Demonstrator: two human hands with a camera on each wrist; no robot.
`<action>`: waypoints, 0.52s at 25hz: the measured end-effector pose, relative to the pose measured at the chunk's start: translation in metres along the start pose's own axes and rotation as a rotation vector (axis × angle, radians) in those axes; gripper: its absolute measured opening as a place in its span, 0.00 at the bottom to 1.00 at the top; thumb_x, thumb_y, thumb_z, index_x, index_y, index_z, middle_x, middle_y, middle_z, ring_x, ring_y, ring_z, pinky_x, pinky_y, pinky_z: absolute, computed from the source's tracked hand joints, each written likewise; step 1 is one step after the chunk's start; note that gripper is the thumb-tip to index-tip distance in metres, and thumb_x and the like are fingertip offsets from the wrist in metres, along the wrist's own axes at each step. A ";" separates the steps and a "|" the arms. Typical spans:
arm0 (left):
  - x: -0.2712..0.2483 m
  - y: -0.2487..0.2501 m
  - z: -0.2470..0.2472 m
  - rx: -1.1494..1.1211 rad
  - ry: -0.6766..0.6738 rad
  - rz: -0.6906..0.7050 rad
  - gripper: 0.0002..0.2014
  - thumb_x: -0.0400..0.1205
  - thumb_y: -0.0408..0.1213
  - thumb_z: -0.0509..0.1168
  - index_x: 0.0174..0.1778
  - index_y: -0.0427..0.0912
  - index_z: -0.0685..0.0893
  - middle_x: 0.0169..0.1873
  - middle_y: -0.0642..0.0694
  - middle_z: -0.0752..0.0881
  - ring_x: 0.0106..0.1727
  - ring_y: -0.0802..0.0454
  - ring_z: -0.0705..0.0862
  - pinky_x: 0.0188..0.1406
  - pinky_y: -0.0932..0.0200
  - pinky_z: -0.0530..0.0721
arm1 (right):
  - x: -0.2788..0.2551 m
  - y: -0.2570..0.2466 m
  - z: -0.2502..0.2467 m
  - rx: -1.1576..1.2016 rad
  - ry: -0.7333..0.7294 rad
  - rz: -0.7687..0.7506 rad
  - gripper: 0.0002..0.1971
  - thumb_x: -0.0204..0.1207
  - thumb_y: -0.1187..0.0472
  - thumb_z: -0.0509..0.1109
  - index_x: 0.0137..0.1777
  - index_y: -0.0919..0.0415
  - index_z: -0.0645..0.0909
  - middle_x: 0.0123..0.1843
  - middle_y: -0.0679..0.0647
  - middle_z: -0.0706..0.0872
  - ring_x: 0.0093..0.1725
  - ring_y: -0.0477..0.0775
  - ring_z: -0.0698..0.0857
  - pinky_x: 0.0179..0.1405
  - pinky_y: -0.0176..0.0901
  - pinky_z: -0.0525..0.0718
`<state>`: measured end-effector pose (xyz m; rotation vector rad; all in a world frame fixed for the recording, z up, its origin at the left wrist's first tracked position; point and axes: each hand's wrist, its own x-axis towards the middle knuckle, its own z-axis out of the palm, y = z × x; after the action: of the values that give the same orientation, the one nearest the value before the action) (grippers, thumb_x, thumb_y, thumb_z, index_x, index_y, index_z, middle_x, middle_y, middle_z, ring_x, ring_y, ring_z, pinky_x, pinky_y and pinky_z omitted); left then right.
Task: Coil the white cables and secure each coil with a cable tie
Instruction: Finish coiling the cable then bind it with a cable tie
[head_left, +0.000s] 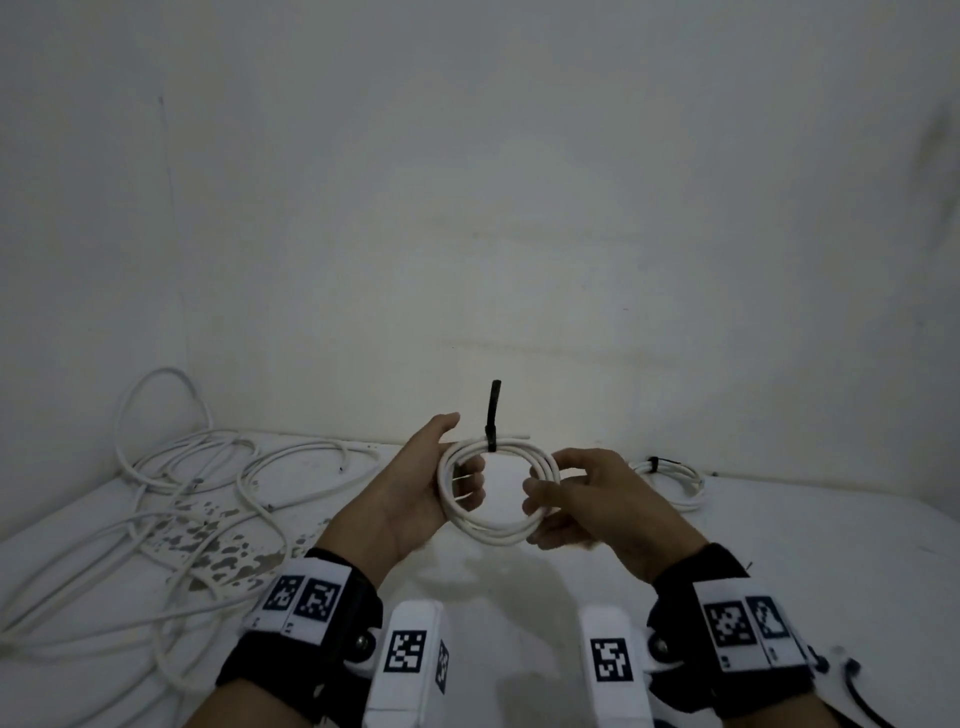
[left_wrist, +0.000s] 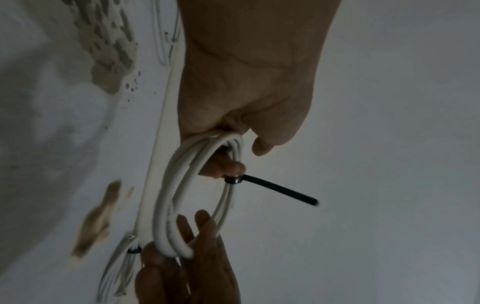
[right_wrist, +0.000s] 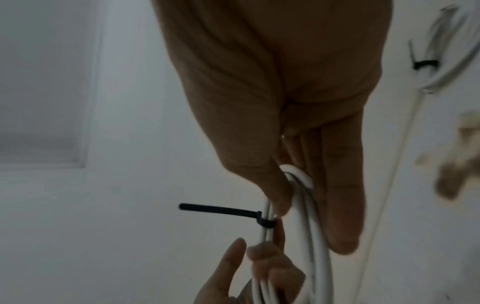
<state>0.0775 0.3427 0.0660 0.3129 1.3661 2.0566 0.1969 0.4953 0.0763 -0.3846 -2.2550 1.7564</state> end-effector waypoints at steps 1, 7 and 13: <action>0.003 -0.006 -0.001 0.006 0.014 -0.015 0.21 0.86 0.51 0.58 0.49 0.35 0.85 0.35 0.43 0.89 0.34 0.48 0.87 0.35 0.54 0.85 | 0.001 0.006 -0.002 0.063 0.036 0.020 0.12 0.78 0.68 0.75 0.57 0.76 0.82 0.48 0.75 0.90 0.35 0.66 0.90 0.35 0.49 0.91; 0.022 -0.062 0.013 0.205 0.140 -0.039 0.12 0.87 0.35 0.57 0.58 0.37 0.84 0.57 0.43 0.87 0.53 0.46 0.85 0.41 0.53 0.86 | 0.015 0.054 -0.023 0.196 0.179 0.159 0.09 0.81 0.69 0.72 0.56 0.75 0.83 0.36 0.66 0.88 0.31 0.63 0.88 0.37 0.53 0.93; 0.074 -0.085 0.031 0.377 0.211 -0.047 0.06 0.85 0.31 0.63 0.50 0.42 0.85 0.43 0.38 0.87 0.36 0.47 0.82 0.27 0.60 0.81 | 0.046 0.087 -0.048 0.192 0.278 0.281 0.04 0.79 0.78 0.68 0.43 0.77 0.81 0.38 0.68 0.85 0.30 0.62 0.86 0.30 0.49 0.92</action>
<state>0.0693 0.4335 -0.0073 0.2233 1.8750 1.8260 0.1758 0.5753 0.0050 -0.8798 -1.8938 1.8939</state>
